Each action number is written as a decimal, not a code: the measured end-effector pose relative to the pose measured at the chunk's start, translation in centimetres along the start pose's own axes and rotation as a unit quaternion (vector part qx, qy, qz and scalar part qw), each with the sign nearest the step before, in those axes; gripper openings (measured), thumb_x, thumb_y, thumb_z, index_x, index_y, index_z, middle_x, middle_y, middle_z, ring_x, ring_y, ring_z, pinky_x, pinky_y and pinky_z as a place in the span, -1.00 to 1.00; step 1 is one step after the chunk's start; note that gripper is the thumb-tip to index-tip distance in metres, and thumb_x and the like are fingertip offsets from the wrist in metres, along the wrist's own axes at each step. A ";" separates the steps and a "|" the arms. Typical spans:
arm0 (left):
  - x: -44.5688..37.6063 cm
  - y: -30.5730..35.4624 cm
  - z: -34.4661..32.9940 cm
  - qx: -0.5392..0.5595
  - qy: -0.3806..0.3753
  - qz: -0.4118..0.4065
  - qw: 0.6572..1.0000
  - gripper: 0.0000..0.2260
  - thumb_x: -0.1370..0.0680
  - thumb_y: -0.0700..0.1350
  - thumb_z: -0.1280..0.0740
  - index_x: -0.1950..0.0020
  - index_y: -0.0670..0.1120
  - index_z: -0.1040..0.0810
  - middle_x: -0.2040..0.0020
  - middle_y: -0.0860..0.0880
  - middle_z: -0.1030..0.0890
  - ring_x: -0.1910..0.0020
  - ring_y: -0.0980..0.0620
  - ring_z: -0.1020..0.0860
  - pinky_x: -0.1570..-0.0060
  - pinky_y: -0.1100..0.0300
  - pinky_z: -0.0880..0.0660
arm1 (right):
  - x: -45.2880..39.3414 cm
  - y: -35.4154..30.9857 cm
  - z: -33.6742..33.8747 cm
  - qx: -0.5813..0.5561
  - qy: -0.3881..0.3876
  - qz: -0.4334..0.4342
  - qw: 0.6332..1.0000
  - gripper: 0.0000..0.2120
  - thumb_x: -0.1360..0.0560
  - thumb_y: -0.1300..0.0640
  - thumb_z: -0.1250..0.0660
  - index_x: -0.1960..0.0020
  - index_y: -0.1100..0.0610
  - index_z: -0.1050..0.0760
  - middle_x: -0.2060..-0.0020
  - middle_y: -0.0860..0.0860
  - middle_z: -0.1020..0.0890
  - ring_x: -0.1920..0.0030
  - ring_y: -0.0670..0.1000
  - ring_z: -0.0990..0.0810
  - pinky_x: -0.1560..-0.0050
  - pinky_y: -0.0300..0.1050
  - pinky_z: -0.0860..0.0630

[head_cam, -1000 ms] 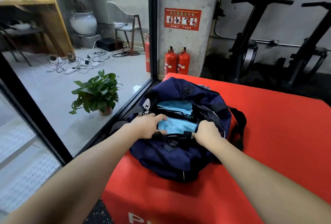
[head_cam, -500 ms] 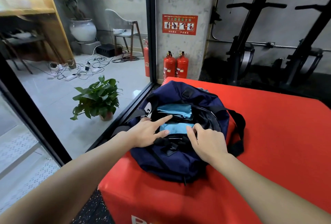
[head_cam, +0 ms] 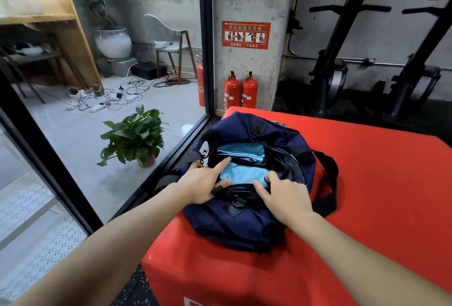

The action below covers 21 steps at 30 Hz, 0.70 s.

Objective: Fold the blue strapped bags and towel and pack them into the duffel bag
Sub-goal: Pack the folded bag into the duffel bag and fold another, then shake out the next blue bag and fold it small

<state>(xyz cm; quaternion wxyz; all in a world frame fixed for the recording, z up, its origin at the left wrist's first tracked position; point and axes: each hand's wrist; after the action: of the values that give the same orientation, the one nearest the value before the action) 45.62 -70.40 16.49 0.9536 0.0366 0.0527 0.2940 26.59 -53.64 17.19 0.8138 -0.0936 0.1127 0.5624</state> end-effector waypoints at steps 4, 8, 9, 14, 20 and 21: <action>-0.2 -0.2 1.0 0.022 -0.033 -0.002 0.999 -0.42 -0.68 0.23 0.04 -0.63 0.00 0.00 -0.15 -0.18 -0.60 -0.27 -0.19 -0.48 -0.46 -0.07 -0.14 | 0.6 0.3 0.6 -0.025 0.041 0.013 0.999 -0.56 -0.62 -0.31 0.04 -0.12 -0.02 -0.41 0.23 0.05 -0.70 0.11 0.15 -0.69 0.20 -0.01 -0.41; 0.3 -0.3 0.8 0.021 0.001 -0.017 1.000 -0.49 -0.70 0.18 0.02 -0.60 -0.02 -0.13 -0.09 -0.13 -0.62 -0.24 -0.12 -0.50 -0.44 -0.04 -0.16 | 0.8 0.6 0.3 -0.031 0.110 0.055 0.992 -0.51 -0.57 -0.27 0.07 0.03 -0.01 -0.51 0.50 0.02 -0.59 0.41 0.15 -0.63 0.40 -0.07 -0.22; 0.6 -0.4 0.9 0.025 0.028 -0.019 0.999 -0.49 -0.69 0.19 0.04 -0.57 -0.02 -0.18 -0.04 -0.11 -0.64 -0.21 -0.11 -0.52 -0.42 -0.03 -0.19 | 0.7 0.6 0.3 -0.038 0.123 0.061 0.990 -0.54 -0.58 -0.26 0.04 0.06 0.00 -0.51 0.53 0.01 -0.58 0.43 0.16 -0.61 0.41 -0.08 -0.19; 2.5 0.2 2.4 -0.011 0.110 0.002 0.994 -0.44 -0.61 0.22 0.18 -0.43 -0.01 -0.36 0.20 0.03 -0.60 0.00 -0.05 -0.57 -0.26 0.02 -0.30 | 1.0 0.5 1.4 -0.093 0.122 0.090 0.984 -0.65 -0.61 -0.16 -0.12 0.12 0.04 -0.52 0.45 0.01 -0.61 0.35 0.19 -0.60 0.30 -0.02 -0.38; 4.7 2.3 3.7 -0.051 0.145 0.083 0.985 -0.66 -0.64 -0.09 -0.13 -0.40 -0.01 -0.45 -0.13 -0.02 -0.66 -0.19 -0.11 -0.55 -0.15 -0.06 -0.39 | 3.8 3.4 3.2 -0.132 0.121 0.131 0.975 -0.68 -0.57 -0.14 -0.12 0.01 0.01 -0.57 0.06 -0.11 -0.60 -0.06 -0.01 -0.55 -0.14 -0.04 -0.42; 4.9 3.3 4.2 -0.050 0.159 0.084 0.982 -0.67 -0.62 -0.11 -0.15 -0.38 -0.01 -0.47 -0.13 -0.02 -0.66 -0.20 -0.11 -0.55 -0.14 -0.06 -0.40 | 4.6 4.5 3.9 -0.139 0.121 0.124 0.975 -0.68 -0.57 -0.14 -0.12 -0.02 0.01 -0.57 0.04 -0.12 -0.59 -0.09 -0.02 -0.54 -0.16 -0.05 -0.41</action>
<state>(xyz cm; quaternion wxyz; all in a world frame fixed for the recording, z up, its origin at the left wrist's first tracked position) 48.33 -65.02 20.65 0.9057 -0.0541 0.1857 0.3772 24.29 -46.91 19.48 0.6969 -0.2583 0.1418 0.6539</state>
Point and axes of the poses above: each hand's wrist, its own x-axis away from the middle knuckle, its own z-axis out of the back of the hand, y = z × x
